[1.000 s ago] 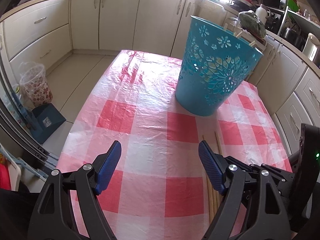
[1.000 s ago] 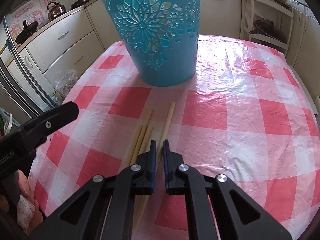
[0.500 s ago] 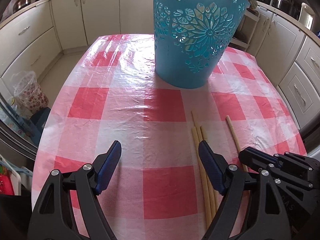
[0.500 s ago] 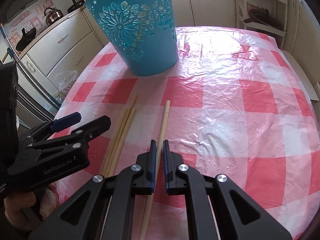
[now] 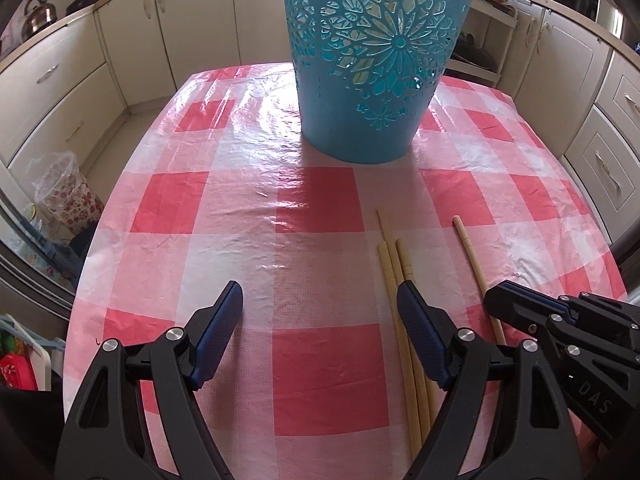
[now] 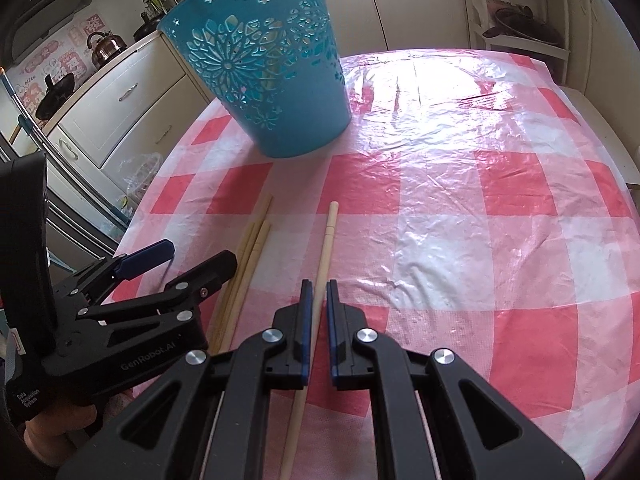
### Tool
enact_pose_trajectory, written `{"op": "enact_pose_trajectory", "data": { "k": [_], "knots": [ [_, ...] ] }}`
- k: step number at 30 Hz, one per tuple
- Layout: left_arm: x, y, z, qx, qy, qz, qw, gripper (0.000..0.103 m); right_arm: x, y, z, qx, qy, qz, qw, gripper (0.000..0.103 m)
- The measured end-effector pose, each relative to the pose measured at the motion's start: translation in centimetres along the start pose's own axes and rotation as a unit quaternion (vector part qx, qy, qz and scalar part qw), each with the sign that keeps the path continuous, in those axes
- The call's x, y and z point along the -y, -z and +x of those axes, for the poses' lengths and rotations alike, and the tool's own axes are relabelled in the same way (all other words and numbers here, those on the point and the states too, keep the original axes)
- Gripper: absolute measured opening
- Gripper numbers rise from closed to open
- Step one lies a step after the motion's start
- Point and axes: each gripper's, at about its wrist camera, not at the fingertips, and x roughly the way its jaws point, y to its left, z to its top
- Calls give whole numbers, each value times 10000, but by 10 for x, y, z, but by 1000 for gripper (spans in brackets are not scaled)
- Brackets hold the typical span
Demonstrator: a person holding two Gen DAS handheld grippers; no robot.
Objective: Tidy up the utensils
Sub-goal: 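Close the left tool on a wooden chopstick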
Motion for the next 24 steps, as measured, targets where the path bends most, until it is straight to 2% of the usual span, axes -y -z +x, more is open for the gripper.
{"op": "enact_pose_trajectory", "data": {
  "k": [3,7,9,11,12,14,15,21,24],
  "knots": [
    [8,3,2,-44,-139,191,9997,75,-2,0,1,3,-3,-6,10000,8],
    [10,5,0,-57,-130,192,9997,72,-2,-1,1,34,43,-20,10000,8],
    [11,4,-1,-21,-89,216,9997,62,-3,-2,2,68,131,-67,9999,8],
    [12,1,-3,1,4,243,9997,41,-4,-3,5,118,193,-91,9997,8],
    [12,0,-3,10,88,250,9996,35,-5,-5,6,147,209,-104,9996,8],
    [13,-2,-3,13,225,301,9993,11,-8,-7,9,182,262,-199,9993,8],
    [13,-2,-2,-15,352,326,9988,7,-10,-8,10,179,272,-265,9991,8],
    [1,-6,-2,-251,757,192,9966,6,-16,-11,16,118,234,-359,9990,8],
    [7,-8,0,-286,633,402,9968,6,-21,-13,19,114,269,-495,9983,8]
  ]
}}
